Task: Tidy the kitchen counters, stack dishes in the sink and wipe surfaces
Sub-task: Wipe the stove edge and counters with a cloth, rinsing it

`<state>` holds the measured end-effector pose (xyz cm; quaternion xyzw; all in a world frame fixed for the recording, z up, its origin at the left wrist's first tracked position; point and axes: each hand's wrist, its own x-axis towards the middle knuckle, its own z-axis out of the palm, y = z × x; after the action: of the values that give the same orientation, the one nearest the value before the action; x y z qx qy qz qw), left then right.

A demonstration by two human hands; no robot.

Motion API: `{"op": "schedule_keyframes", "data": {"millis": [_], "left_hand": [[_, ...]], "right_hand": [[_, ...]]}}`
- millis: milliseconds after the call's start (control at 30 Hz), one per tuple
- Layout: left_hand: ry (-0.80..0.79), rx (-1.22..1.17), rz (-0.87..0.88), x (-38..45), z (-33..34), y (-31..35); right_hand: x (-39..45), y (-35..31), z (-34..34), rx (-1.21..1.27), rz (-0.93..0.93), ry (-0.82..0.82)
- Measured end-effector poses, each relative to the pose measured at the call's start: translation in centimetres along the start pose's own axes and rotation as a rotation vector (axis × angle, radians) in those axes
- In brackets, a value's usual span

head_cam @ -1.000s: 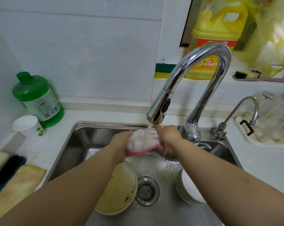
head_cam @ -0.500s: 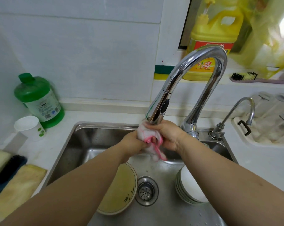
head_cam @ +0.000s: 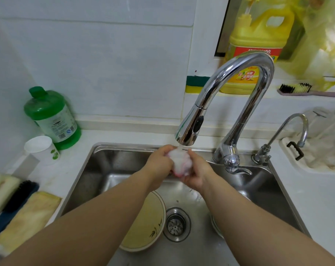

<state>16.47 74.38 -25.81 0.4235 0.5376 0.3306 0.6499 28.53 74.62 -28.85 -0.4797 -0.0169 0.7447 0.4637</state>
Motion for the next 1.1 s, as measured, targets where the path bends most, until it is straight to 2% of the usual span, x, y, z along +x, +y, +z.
{"op": "schedule_keyframes", "data": {"millis": [67,133,233,300,367,433,533,600,700,800,933,1033,1100], "left_hand": [[0.059,-0.094,-0.078,0.3,-1.1,-0.6],[0.063,-0.171,-0.169,0.3,-2.1,-1.2],[-0.08,-0.313,-0.296,0.0,-2.9,-2.0],[-0.088,-0.365,-0.305,0.2,-2.5,-1.9],[-0.006,-0.377,-0.293,0.3,-1.9,-1.4],[0.059,-0.305,-0.262,0.4,-1.8,-1.1],[0.035,-0.263,-0.252,0.3,-1.3,-0.5],[0.037,-0.212,-0.224,0.3,-0.6,-0.3],[0.069,0.041,-0.113,0.9,0.3,-0.2],[-0.03,0.222,-0.073,1.1,1.3,0.4],[-0.077,0.417,-0.07,1.2,3.4,0.9],[-0.073,0.398,-0.135,1.4,4.1,0.6],[-0.083,0.399,-0.174,1.2,4.5,0.2]], "right_hand": [[0.0,-0.3,1.7,-0.02,-0.143,0.042],[0.6,-0.2,2.3,-0.141,-0.241,0.041],[-0.6,0.5,3.8,-0.346,-0.351,0.018],[-1.1,1.2,4.0,-0.471,-0.405,-0.018],[-0.8,1.4,3.6,-0.601,-0.433,-0.001],[-1.1,1.2,3.3,-0.675,-0.374,0.002],[-1.4,0.4,2.9,-0.53,-0.274,-0.02],[-1.2,0.2,2.6,-0.425,-0.269,0.038],[-1.0,0.0,1.1,-0.293,-0.236,0.159],[-2.4,-0.4,-0.9,-0.285,-0.214,0.241],[-4.4,-1.2,-4.5,-0.268,-0.245,0.358],[-5.6,-1.8,-7.6,-0.513,-0.387,0.569],[-6.4,-2.3,-9.0,-0.562,-0.464,0.667]]}}
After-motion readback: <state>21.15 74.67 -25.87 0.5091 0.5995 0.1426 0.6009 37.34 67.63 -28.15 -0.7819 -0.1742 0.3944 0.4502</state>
